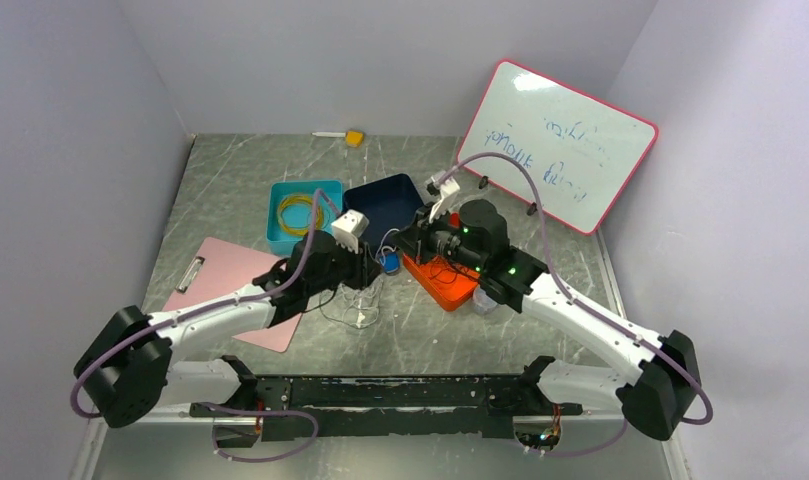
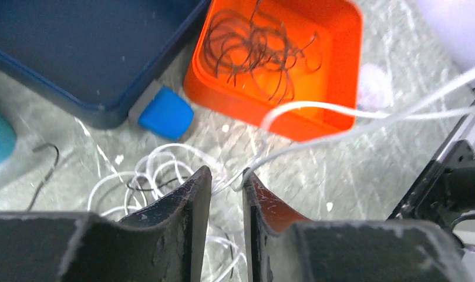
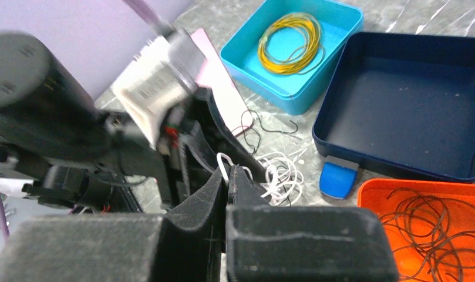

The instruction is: Untangle the cables

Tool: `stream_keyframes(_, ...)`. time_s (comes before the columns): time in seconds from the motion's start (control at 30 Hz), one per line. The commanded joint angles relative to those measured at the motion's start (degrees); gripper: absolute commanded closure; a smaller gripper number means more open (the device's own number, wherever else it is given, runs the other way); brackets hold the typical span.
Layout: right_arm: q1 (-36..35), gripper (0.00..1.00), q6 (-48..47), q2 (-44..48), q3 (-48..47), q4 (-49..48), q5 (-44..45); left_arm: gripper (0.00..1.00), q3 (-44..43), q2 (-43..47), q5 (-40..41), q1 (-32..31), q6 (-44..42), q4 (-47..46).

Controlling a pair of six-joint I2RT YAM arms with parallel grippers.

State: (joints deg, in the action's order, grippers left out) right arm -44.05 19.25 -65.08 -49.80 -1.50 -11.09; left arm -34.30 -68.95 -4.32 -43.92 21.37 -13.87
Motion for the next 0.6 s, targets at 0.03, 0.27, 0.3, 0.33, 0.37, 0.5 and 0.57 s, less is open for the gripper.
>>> stream_keyframes(0.03, -0.09, 1.00, -2.11, 3.26, -2.98, 3.55, 3.96, 0.70, 3.97, -3.02, 4.57, -1.70, 3.76, -3.59)
stream_keyframes(0.27, -0.08, 1.00, -3.45, 5.84, -4.37, 5.50, 8.30, 0.72, 6.57, -4.20, 6.19, -1.99, 5.25, -3.79)
stream_keyframes(0.3, 0.00, 1.00, -3.63, 6.10, -4.94, 5.81, 8.79, 0.72, 6.77, -4.37, 6.35, -1.96, 5.26, -3.73)
stream_keyframes(0.33, -0.01, 1.00, -3.99, 6.30, -5.57, 6.27, 9.18, 0.73, 6.87, -4.62, 6.52, -2.00, 5.45, -3.65)
stream_keyframes(0.37, -0.05, 1.00, -4.41, 6.44, -6.24, 6.67, 9.53, 0.73, 7.03, -4.85, 6.67, -1.98, 5.59, -3.60)
stream_keyframes(0.5, 0.01, 1.00, -5.40, 6.65, -8.60, 8.31, 10.45, 0.76, 7.59, -6.18, 6.71, -2.00, 6.12, -3.96)
stream_keyframes(0.57, 0.01, 1.00, -5.35, 7.03, -9.51, 8.50, 10.84, 0.77, 7.86, -7.08, 6.75, -1.97, 6.51, -4.27)
